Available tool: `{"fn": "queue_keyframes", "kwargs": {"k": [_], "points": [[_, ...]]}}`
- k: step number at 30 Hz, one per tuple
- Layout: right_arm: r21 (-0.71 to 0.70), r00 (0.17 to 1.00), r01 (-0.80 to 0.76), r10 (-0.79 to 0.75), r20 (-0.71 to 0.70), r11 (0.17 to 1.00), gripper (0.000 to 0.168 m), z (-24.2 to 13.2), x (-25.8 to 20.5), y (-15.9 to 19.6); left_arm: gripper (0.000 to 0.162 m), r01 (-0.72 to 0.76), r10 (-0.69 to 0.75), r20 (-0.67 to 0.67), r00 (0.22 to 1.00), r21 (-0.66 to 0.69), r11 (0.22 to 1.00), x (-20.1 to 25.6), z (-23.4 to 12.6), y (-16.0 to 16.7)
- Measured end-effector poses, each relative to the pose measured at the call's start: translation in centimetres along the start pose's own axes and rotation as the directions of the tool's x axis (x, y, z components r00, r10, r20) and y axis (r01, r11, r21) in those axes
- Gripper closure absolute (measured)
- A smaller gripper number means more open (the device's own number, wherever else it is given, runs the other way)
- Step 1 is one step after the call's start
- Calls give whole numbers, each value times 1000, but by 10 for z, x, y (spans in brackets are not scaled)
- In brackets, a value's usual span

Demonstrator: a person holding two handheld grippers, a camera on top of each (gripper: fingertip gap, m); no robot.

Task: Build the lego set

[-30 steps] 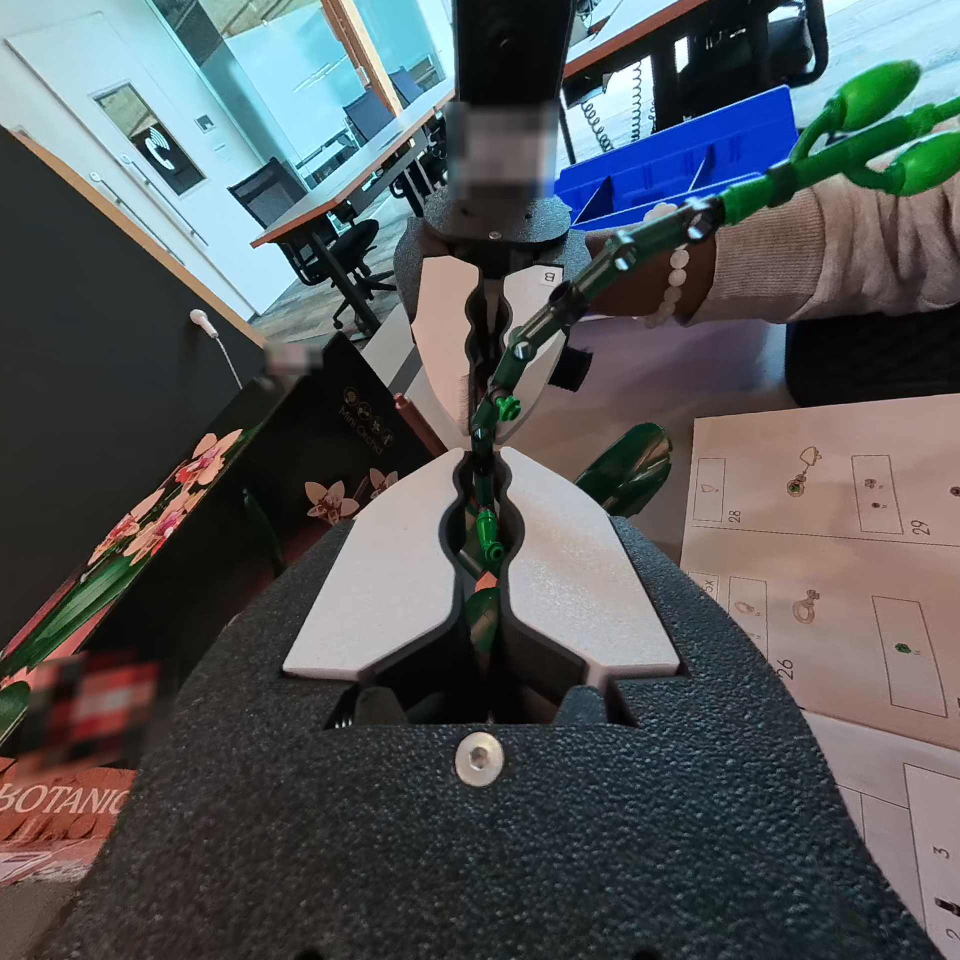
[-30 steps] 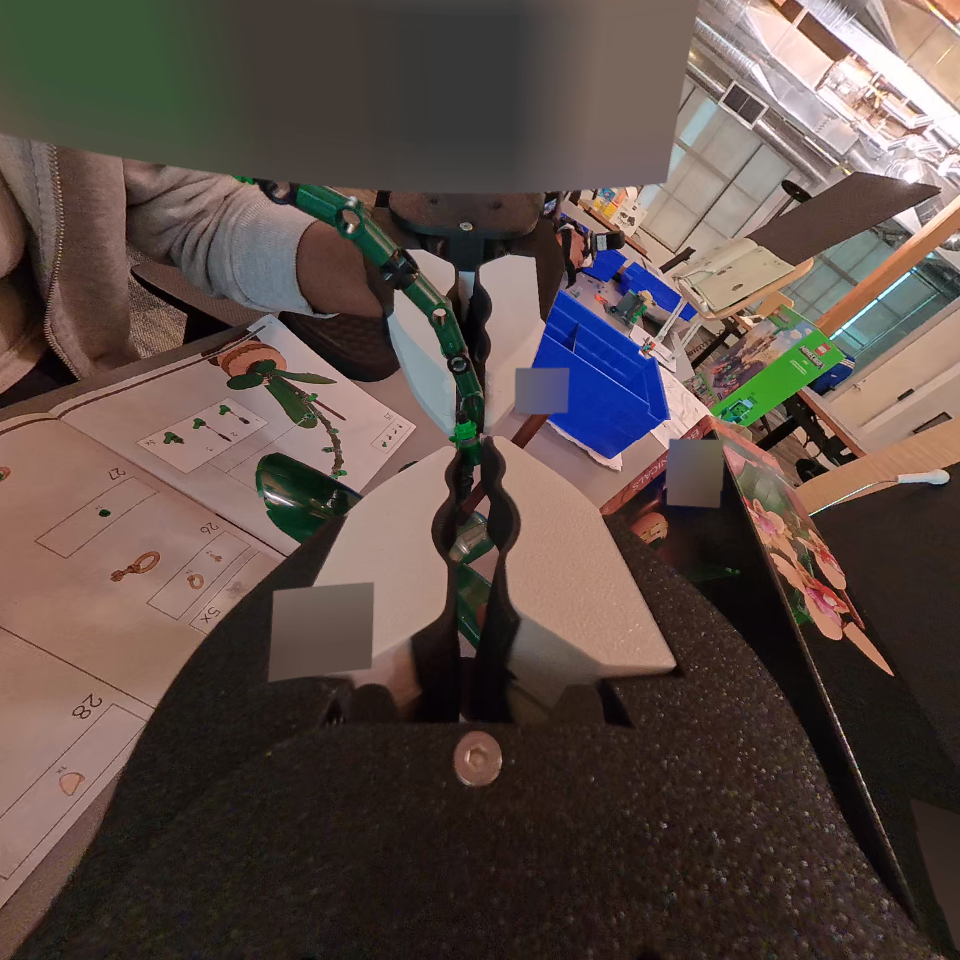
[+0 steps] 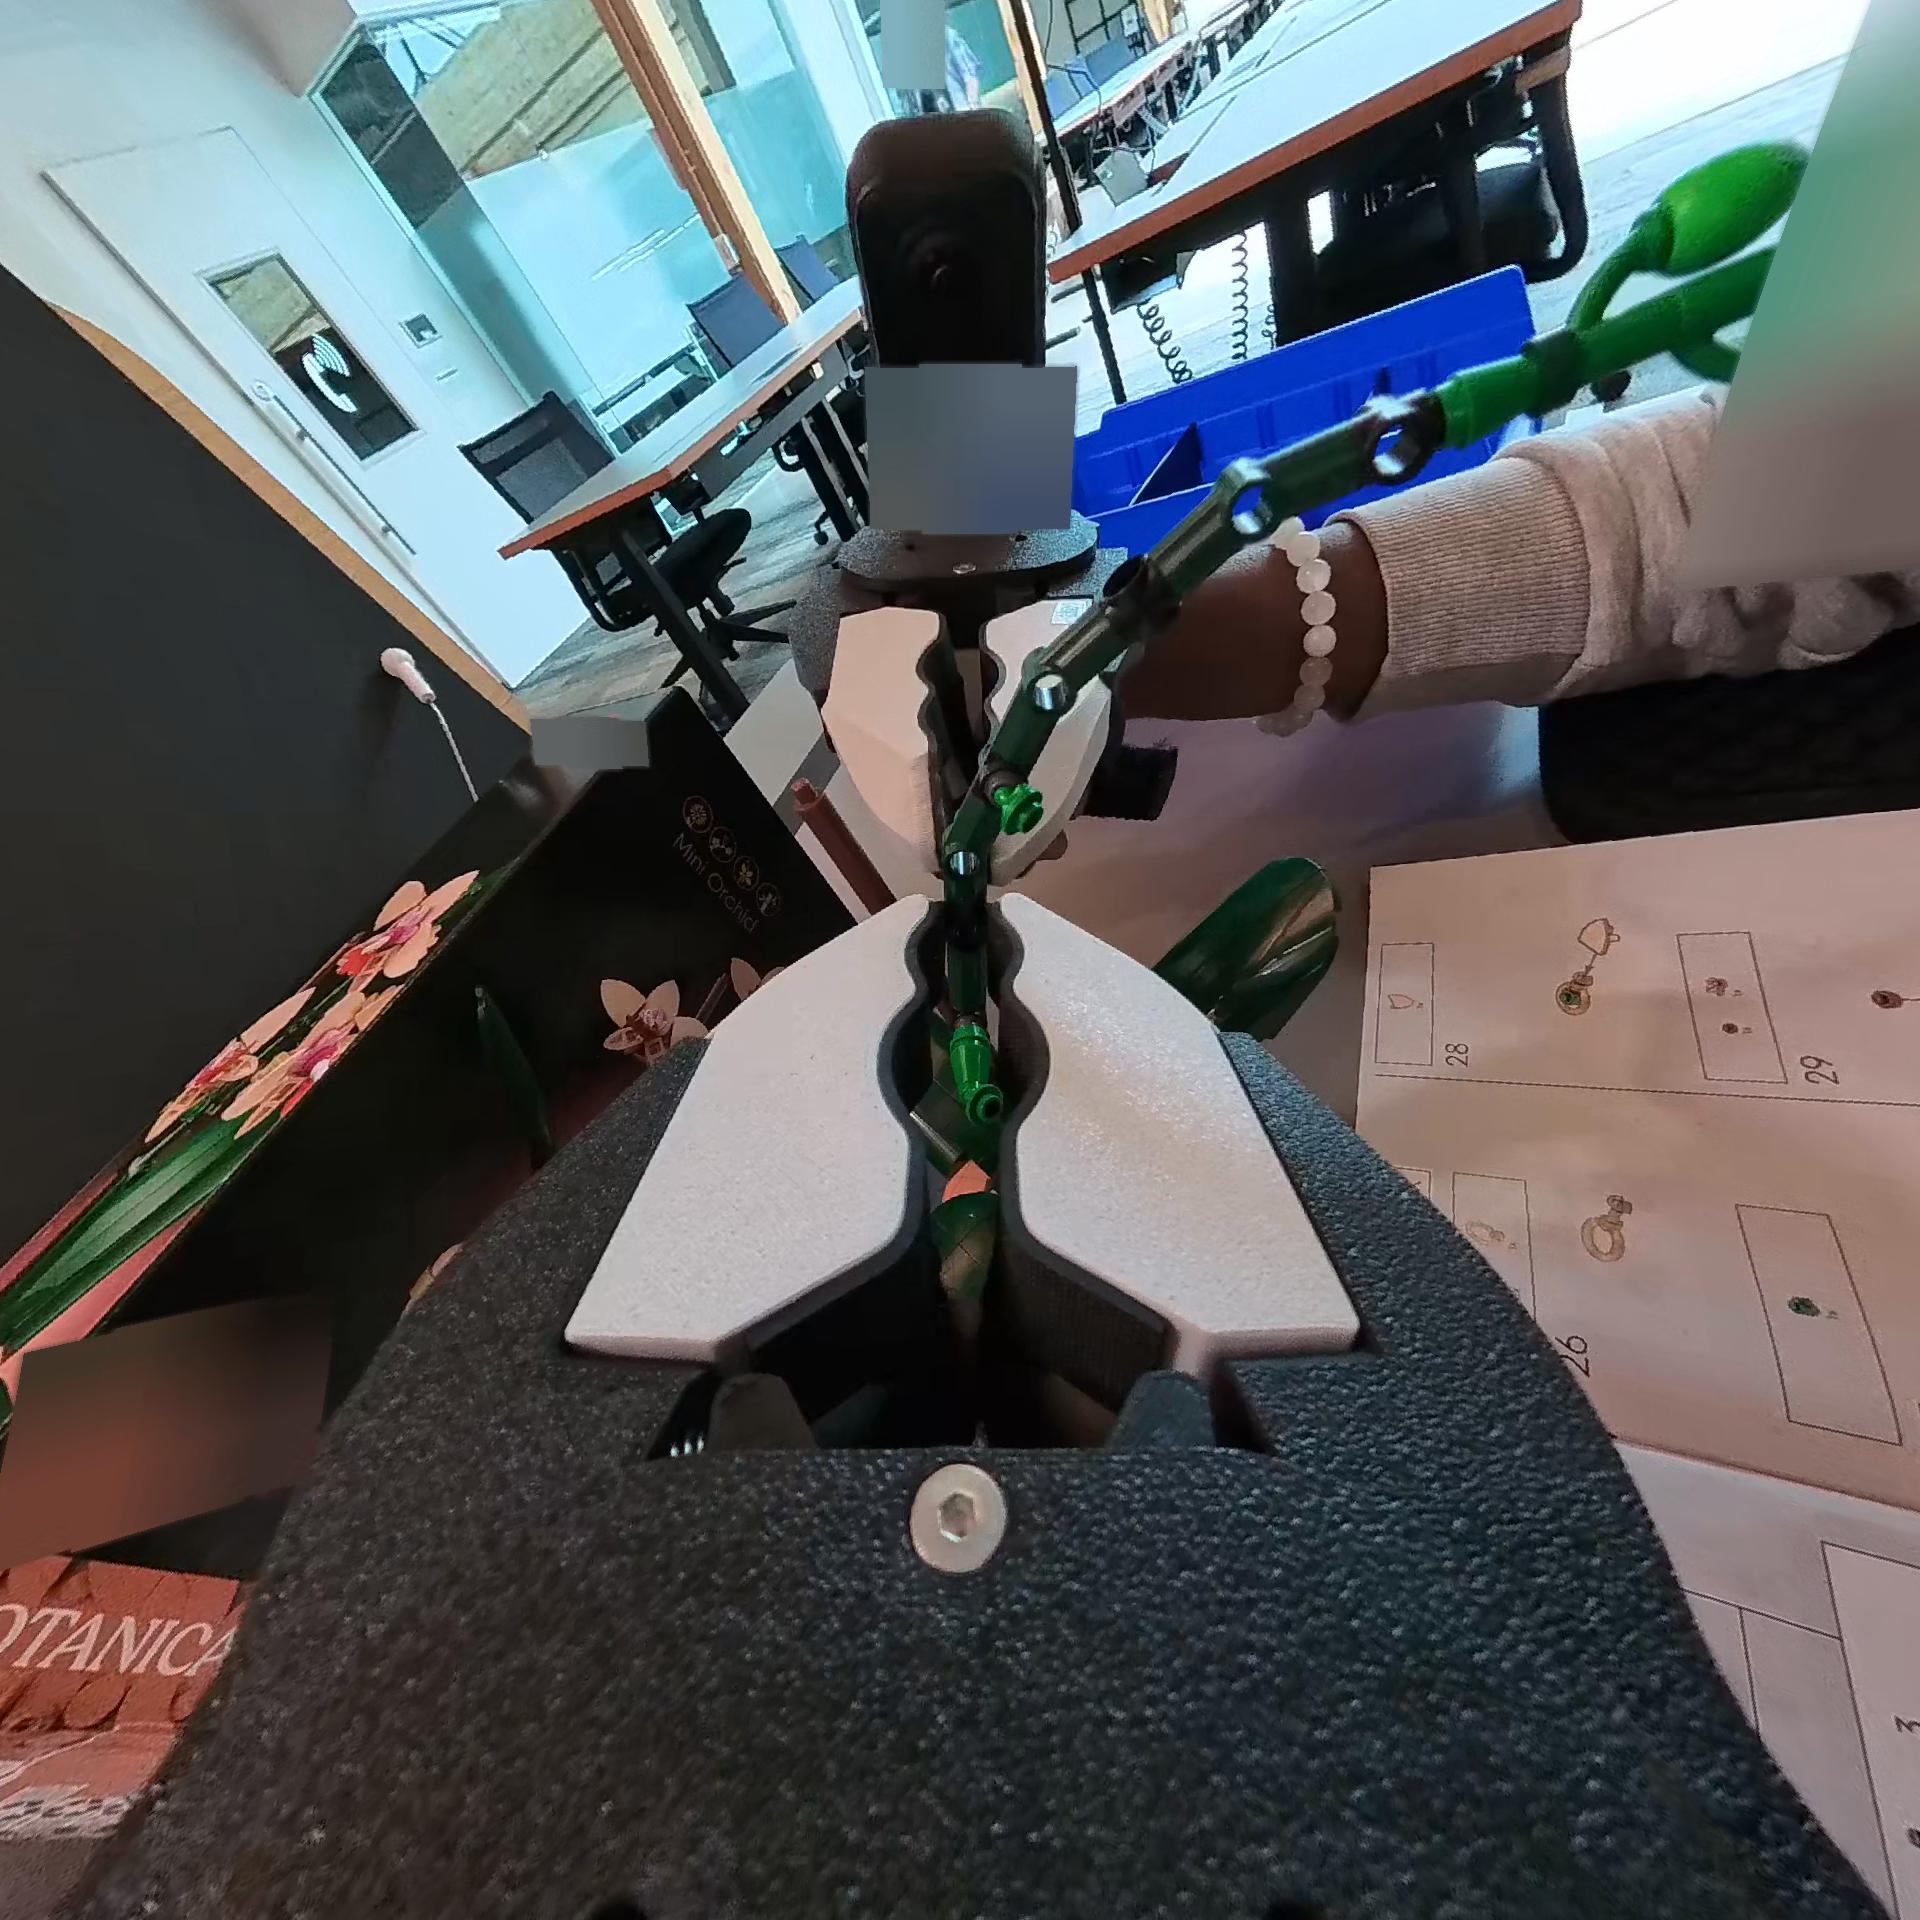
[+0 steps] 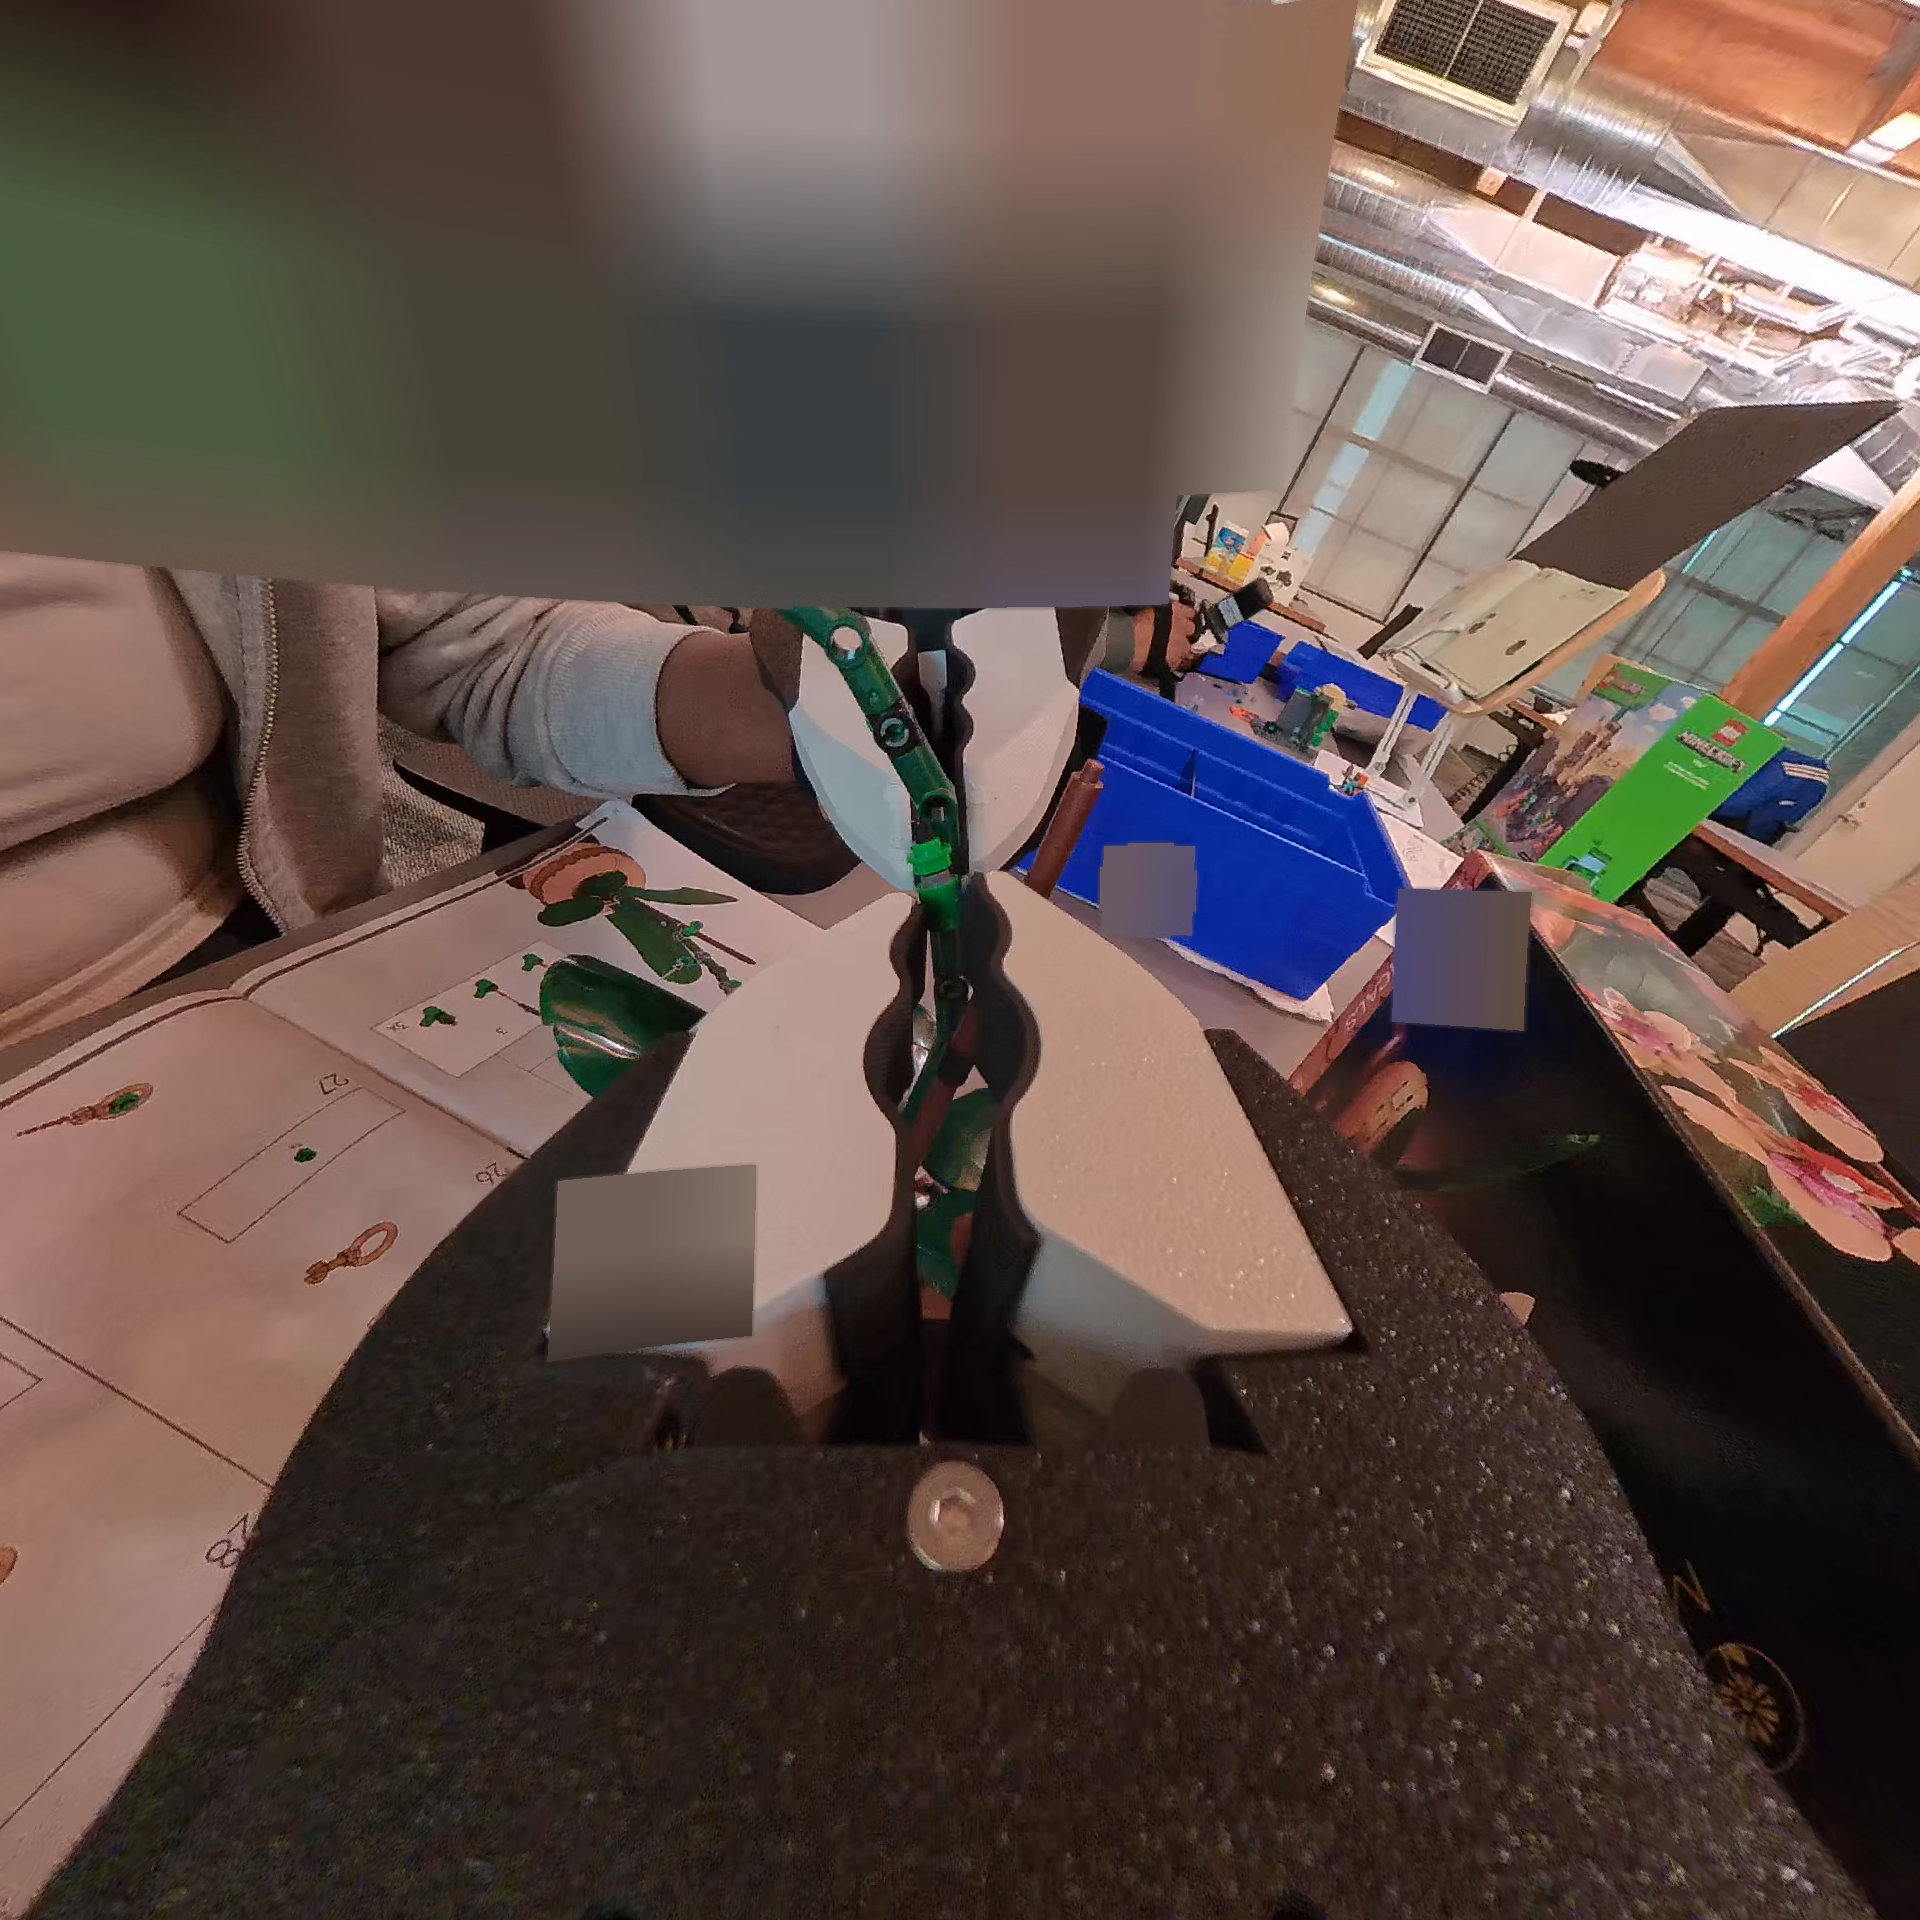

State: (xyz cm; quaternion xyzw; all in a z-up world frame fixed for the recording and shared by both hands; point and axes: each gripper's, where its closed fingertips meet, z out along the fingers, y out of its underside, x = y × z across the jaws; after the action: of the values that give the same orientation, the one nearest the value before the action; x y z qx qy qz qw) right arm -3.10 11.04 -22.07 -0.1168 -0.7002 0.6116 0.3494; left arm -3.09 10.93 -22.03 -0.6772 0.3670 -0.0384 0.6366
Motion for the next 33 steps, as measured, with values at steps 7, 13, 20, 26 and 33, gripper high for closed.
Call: {"fn": "queue_keyframes", "kwargs": {"k": [7,13,20,26,33], "points": [[8,1000,-8,8,4,1000,162,1,0,0,155,14,-13,-10,1000,26,1000,0,0,0],[35,1000,-22,22,8,999,162,1,0,-2,155,37,-36,-18,999,62,997,0,0,-1],[139,995,-99,99,11,985,162,-4,3,-7,155,38,-37,-9,999,79,996,-1,-1,0],[194,984,-180,176,40,964,162,-1,3,-1,155,52,-52,-5,999,108,993,-2,-3,0],[197,981,-192,186,50,961,162,3,2,1,155,61,-60,-8,998,123,991,-2,-4,0]]}}
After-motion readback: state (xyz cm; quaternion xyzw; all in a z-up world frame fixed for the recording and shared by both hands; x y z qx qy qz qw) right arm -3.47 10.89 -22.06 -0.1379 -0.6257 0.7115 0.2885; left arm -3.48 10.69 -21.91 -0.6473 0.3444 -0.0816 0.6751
